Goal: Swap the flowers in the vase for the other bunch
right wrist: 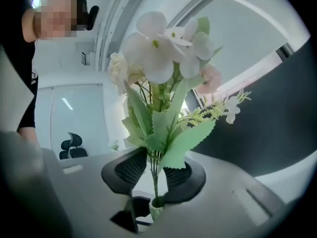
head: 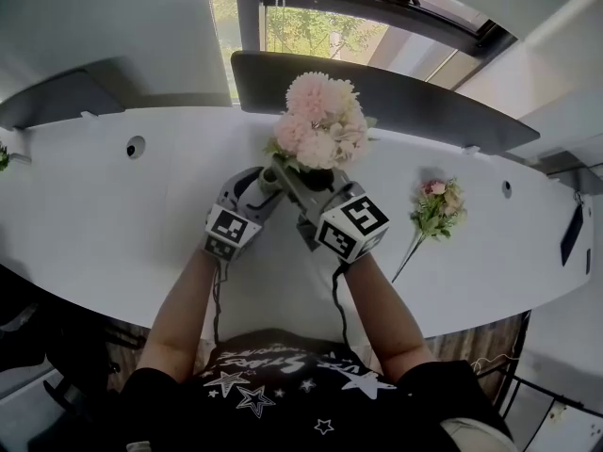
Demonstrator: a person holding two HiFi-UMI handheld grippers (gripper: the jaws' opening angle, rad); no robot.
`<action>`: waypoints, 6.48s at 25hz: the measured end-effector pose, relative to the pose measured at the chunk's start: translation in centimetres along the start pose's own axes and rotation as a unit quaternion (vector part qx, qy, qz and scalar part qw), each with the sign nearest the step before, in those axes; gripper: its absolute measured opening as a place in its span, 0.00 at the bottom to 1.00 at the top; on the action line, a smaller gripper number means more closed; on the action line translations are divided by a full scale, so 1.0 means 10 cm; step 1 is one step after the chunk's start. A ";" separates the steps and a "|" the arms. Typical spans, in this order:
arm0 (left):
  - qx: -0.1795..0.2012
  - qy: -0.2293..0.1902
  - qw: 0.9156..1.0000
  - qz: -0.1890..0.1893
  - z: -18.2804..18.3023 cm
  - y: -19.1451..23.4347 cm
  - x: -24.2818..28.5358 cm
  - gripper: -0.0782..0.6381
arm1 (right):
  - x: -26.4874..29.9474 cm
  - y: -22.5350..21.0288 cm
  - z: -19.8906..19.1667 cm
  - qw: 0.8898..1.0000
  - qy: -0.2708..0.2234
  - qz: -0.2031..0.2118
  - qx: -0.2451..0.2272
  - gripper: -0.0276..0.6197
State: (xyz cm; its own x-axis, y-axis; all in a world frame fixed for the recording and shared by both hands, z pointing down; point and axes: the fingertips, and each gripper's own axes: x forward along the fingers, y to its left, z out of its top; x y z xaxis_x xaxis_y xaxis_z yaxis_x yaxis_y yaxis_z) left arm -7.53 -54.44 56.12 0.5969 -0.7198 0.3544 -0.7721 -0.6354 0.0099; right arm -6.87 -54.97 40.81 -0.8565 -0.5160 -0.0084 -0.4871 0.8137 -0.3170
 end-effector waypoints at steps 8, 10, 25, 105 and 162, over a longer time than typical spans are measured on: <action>-0.003 0.006 1.000 0.001 0.00 0.00 0.02 0.47 | -0.17 0.10 0.58 0.998 -0.043 -0.005 -0.038 0.18; -0.007 0.009 1.000 0.002 -0.01 0.00 0.02 0.47 | -0.24 0.09 0.64 0.998 -0.050 -0.012 -0.033 0.18; 0.010 0.014 1.000 0.016 -0.02 0.01 0.03 0.48 | -1.11 -0.59 -0.17 0.976 0.103 -0.163 0.103 0.16; -0.090 -0.124 0.987 -0.049 0.15 -1.72 -2.17 0.12 | -3.65 0.99 -0.98 0.875 -0.035 -0.471 0.109 0.05; -0.110 -0.049 0.988 0.094 0.49 -1.74 -0.65 0.12 | -3.75 -1.95 -1.47 0.819 0.082 -0.404 0.399 0.14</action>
State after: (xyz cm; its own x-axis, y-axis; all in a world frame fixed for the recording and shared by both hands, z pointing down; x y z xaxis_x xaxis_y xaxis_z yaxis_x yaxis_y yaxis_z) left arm 3.05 -40.06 49.08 0.4476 -0.8502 0.2771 -0.8940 -0.4185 0.1599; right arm 32.20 -47.56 61.22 -0.3530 -0.7043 0.6159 -0.6960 -0.2421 -0.6759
